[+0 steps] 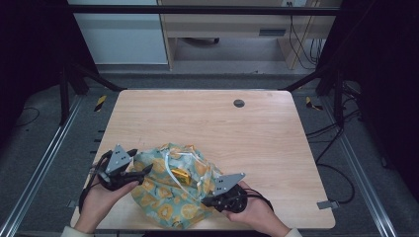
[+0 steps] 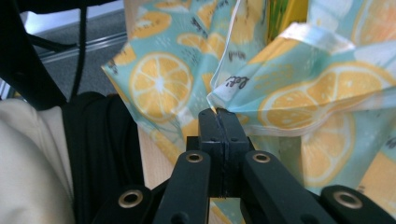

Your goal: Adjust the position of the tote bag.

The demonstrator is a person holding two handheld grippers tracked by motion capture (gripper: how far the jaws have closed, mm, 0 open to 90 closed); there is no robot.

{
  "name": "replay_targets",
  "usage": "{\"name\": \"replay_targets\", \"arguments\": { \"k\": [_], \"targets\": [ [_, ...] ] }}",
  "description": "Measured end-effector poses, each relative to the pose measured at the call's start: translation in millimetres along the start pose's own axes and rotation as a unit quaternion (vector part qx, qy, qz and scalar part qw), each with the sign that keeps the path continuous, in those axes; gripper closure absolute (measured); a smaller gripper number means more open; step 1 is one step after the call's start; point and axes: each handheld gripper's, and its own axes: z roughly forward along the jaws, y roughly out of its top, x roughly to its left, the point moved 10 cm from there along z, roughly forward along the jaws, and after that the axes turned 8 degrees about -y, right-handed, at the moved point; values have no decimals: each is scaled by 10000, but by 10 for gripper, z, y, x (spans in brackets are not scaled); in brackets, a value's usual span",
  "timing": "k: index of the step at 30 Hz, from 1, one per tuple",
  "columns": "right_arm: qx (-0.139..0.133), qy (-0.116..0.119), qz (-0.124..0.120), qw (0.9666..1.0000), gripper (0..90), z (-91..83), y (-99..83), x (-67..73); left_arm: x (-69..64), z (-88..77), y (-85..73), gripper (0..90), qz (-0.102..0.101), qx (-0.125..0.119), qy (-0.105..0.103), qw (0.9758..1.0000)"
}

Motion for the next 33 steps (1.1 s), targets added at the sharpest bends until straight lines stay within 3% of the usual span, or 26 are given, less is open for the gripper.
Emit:
{"name": "replay_targets", "arguments": {
  "k": [1, 4, 7, 8, 11, 12, 15, 19, 25, 30, 31, 33],
  "targets": [
    [9, 9, 34, 10000, 900, 13, -19, -2, 5, 49, 144, 275, 29, -26, -6, 10000],
    [25, -9, 58, 10000, 900, 28, -41, -8, -23, 120, 248, 280, -10, 42, -107, 9999],
    [18, -41, 31, 10000, 900, 37, -46, -15, -57, 316, 376, 279, 31, 293, -207, 9994],
    [18, -41, 31, 10000, 900, 37, -46, -15, -57, 316, 376, 274, 31, 293, -207, 9994],
    [-11, -58, 33, 10000, 900, 27, -35, -21, -38, 510, 362, 265, -29, 677, -259, 9974],
    [-11, -58, 33, 10000, 900, 27, -35, -21, -38, 510, 362, 266, -29, 677, -259, 9974],
    [-42, -58, 18, 10000, 900, 19, -31, -30, -23, 586, 323, 275, -298, 830, -370, 9954],
    [-49, -62, 24, 10000, 900, 18, -34, -43, -74, 605, 220, 490, -393, 1173, -597, 9905],
    [-68, -73, 30, 9999, 900, 15, -21, -36, -68, 577, 165, 803, -234, 1317, -500, 9898],
    [-99, -102, 49, 9999, 900, 0, -10, -46, -28, 516, 170, 883, -131, 1172, -325, 9925],
    [-135, -119, 40, 9998, 900, -13, 1, -51, -20, 456, 215, 886, -102, 959, -213, 9951],
    [-177, -144, 41, 9997, 900, -37, 17, -52, -18, 409, 235, 888, -7, 899, -136, 9959]
  ]
}}
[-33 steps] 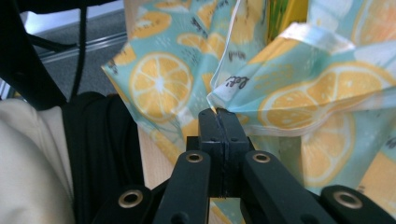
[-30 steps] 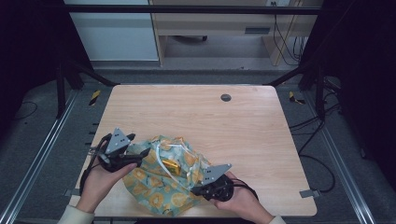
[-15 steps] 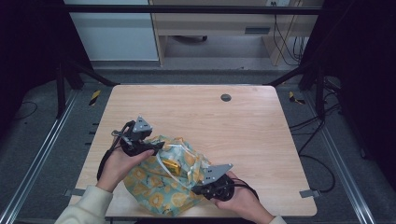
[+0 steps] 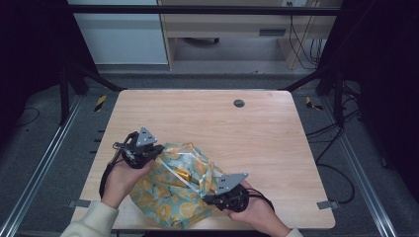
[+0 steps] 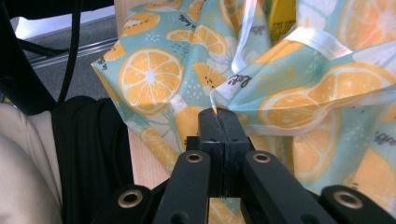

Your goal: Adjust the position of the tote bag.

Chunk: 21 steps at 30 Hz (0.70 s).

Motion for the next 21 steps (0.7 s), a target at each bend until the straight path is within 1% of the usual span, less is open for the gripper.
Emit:
{"name": "replay_targets", "arguments": {
  "k": [2, 3, 4, 5, 9, 10, 12, 13, 15, 16, 17, 18, 19, 21],
  "targets": [
    [-16, -17, -6, 10000, 900, -19, 8, -2, -25, -107, 29, 889, 105, -241, 144, 9996],
    [-58, -29, 7, 10000, 900, -37, 23, 0, -44, -164, 38, 890, 113, -379, 184, 9990],
    [-119, -61, 4, 9999, 900, -75, 42, -1, -87, -284, 42, 890, 167, -635, 269, 9975],
    [-129, -81, 16, 9999, 900, -94, 44, 0, -87, -284, 42, 891, 167, -635, 269, 9975],
    [-124, -124, 13, 9998, 898, -120, 25, -5, -167, -498, -53, 892, 202, -1065, 362, 9935],
    [-110, -141, 26, 9998, 897, -120, 10, -7, -192, -538, -86, 892, 151, -1210, 319, 9920],
    [-58, -155, 60, 9998, 897, -103, -24, -17, -246, -585, -186, 896, 70, -1362, 187, 9905],
    [-58, -155, 60, 9998, 897, -103, -24, -17, -271, -588, -235, 896, 116, -1402, 115, 9900],
    [-10, -199, 48, 9998, 897, -85, -41, -36, -317, -565, -373, 898, 176, -1317, 1, 9911],
    [37, -201, 59, 9998, 897, -73, -64, -49, -373, -506, -526, 899, 162, -1172, -230, 9927],
    [37, -201, 59, 9998, 897, -73, -64, -49, -373, -506, -526, 900, 162, -1172, -230, 9927],
    [61, -225, 81, 9997, 898, -67, -76, -59, -378, -472, -592, 900, 179, -1116, -258, 9933],
    [103, -239, 101, 9996, 898, -67, -93, -68, -384, -438, -644, 900, 178, -1094, -320, 9933],
    [135, -257, 131, 9995, 897, -58, -116, -90, -385, -370, -723, 900, 121, -1055, -375, 9936]
  ]
}}
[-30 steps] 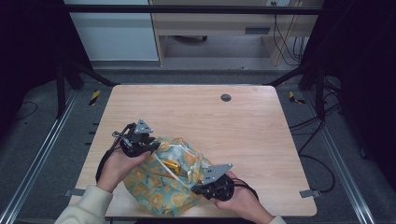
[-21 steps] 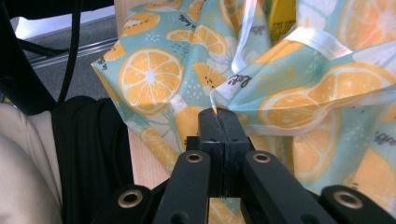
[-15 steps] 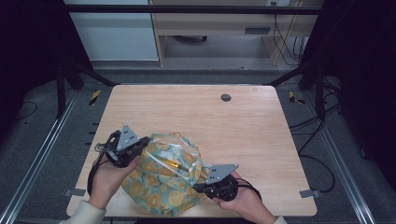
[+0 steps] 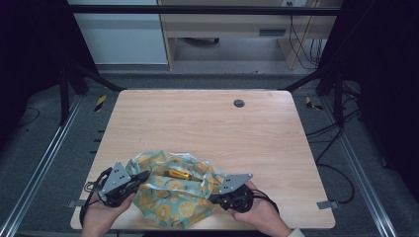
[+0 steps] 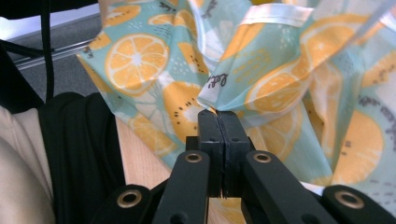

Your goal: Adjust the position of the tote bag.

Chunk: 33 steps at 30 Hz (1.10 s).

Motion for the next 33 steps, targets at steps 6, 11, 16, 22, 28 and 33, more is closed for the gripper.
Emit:
{"name": "replay_targets", "arguments": {
  "k": [6, 11, 16, 22, 28, 33],
  "targets": [
    [20, -108, 133, 9999, 899, -4, -30, -73, -1, 113, -140, 900, 190, 242, 16, 9995],
    [118, -189, 212, 9995, 899, 21, -106, -117, -85, 220, -278, 900, 331, 529, -148, 9979],
    [289, -300, 179, 9990, 899, 55, -193, -134, -152, 300, -402, 900, 657, 1002, -276, 9924],
    [441, -356, 232, 9981, 900, 69, -257, -176, -135, 375, -527, 900, 688, 1350, -272, 9881],
    [547, -307, 173, 9979, 900, 91, -285, -153, -96, 398, -578, 899, 773, 1556, -181, 9846],
    [596, -332, 123, 9976, 899, 120, -298, -131, -22, 456, -582, 897, 711, 1604, -27, 9845]
  ]
}}
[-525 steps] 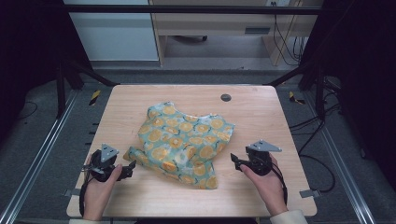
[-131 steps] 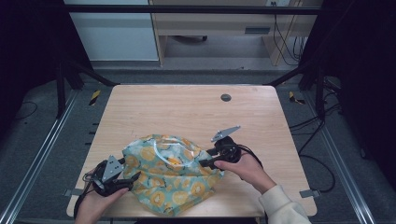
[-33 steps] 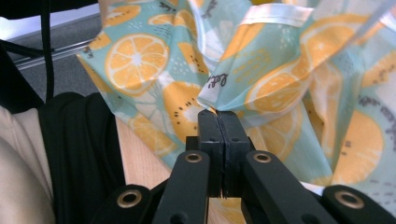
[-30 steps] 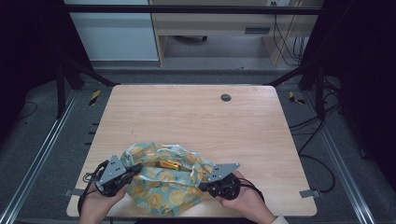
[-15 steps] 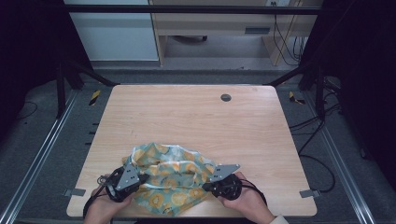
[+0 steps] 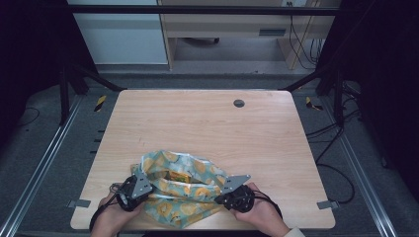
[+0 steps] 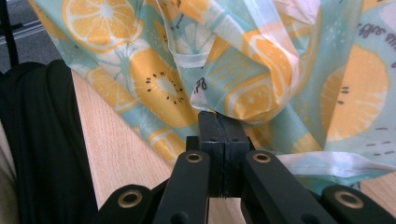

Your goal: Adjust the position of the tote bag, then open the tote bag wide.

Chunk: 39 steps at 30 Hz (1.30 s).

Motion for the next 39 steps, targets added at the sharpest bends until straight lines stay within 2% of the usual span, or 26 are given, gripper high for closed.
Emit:
{"name": "replay_targets", "arguments": {
  "k": [4, 6, 9, 12, 14, 16, 17, 19, 22, 24, 25, 29, 30, 31, 32, 34, 35, 36, 38, 39],
  "targets": [
    [-36, -24, 48, 10000, 868, 10, 7, -32, 55, 38, -4, 894, -28, 51, 66, 10000],
    [-11, -97, 135, 9999, 811, 16, -1, -61, 83, 60, -4, 878, -69, 52, 123, 9999],
    [-80, -78, 154, 9998, 666, -40, 24, -69, 84, 48, -3, 876, -34, 39, 147, 9999],
    [-259, -203, 175, 9993, 494, -220, 86, -114, 97, 20, 3, 864, -31, 4, 193, 9998],
    [-300, -245, 191, 9991, 470, -280, 110, -136, 96, 18, 5, 863, -26, -5, 202, 9998],
    [-594, -296, 278, 9974, 436, -453, 228, -218, 84, 14, 5, 858, -27, -3, 207, 9998],
    [-594, -296, 278, 9974, 436, -453, 228, -218, 84, 14, 5, 856, -27, -3, 207, 9998],
    [-750, -378, 321, 9959, 429, -544, 352, -309, 76, 8, 8, 852, -8, -4, 222, 9998],
    [-757, -447, 344, 9955, 416, -537, 435, -360, 74, 1, 12, 851, -11, -21, 218, 9998],
    [-709, -476, 227, 9961, 380, -462, 579, -373, 69, -15, 20, 850, -7, -55, 242, 9997],
    [-709, -476, 227, 9961, 380, -462, 579, -373, 63, -22, 21, 850, 10, -56, 227, 9997],
    [-659, -399, 73, 9970, 336, -305, 780, -342, 58, -51, 28, 836, 6, -124, 266, 9996],
    [-612, -357, 84, 9974, 311, -213, 853, -334, 57, -59, 28, 843, 3, -133, 250, 9996],
    [-612, -357, 84, 9974, 311, -213, 853, -334, 54, -62, 30, 843, -15, -151, 249, 9996],
    [-528, -289, 41, 9982, 298, -117, 892, -312, 47, -65, 35, 848, 3, -160, 244, 9996],
    [-469, -261, 36, 9985, 298, -71, 899, -293, 43, -68, 39, 850, 13, -166, 241, 9996],
    [-412, -240, 13, 9989, 301, -30, 900, -272, 35, -64, 54, 852, -19, -242, 241, 9994],
    [-338, -229, -60, 9991, 382, 24, 898, -243, 37, -77, 50, 854, 42, -195, 231, 9995],
    [-291, -271, -89, 9992, 484, 45, 897, -244, 31, -85, 55, 855, 87, -195, 235, 9995],
    [-253, -286, -57, 9993, 567, 46, 894, -251, 22, -82, 64, 857, 53, -246, 223, 9994]
  ]
}}
